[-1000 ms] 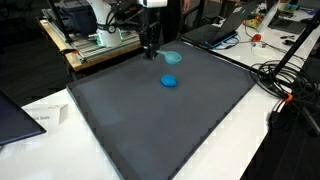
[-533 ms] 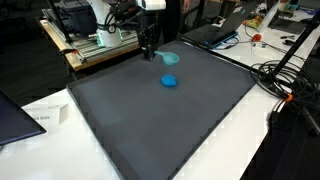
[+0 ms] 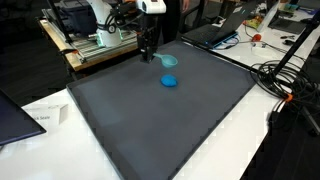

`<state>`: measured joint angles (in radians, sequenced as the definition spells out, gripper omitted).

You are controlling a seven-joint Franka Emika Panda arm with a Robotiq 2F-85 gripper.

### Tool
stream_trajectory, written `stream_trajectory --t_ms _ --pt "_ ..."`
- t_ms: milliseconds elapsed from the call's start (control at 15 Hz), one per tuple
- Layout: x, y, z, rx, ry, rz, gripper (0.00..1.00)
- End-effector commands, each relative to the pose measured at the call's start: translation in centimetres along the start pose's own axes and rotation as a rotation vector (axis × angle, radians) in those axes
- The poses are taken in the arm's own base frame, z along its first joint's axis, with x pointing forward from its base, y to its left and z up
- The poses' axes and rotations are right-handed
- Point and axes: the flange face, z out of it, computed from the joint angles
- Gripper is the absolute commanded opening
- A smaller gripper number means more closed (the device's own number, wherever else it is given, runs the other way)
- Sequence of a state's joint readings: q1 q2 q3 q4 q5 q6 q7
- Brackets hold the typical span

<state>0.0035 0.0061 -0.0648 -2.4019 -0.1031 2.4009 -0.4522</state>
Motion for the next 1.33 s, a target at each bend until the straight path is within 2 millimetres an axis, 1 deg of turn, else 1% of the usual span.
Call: stream_trajectory --t_ms 0,400,667,933,1267 --pt "0.1 0.1 1.4 0.005 -0.04 -0.008 0.35" --pt "0.2 0.1 4.1 0.043 -0.087 -0.018 0.35" --pt "0.5 0.1 5.5 0.062 -0.101 -0.02 0.35" --pt "1.3 -0.2 6.4 0.084 -0.104 -0.028 0.35" --pt "2.4 0.2 6.9 0.079 -0.103 -0.021 0.35"
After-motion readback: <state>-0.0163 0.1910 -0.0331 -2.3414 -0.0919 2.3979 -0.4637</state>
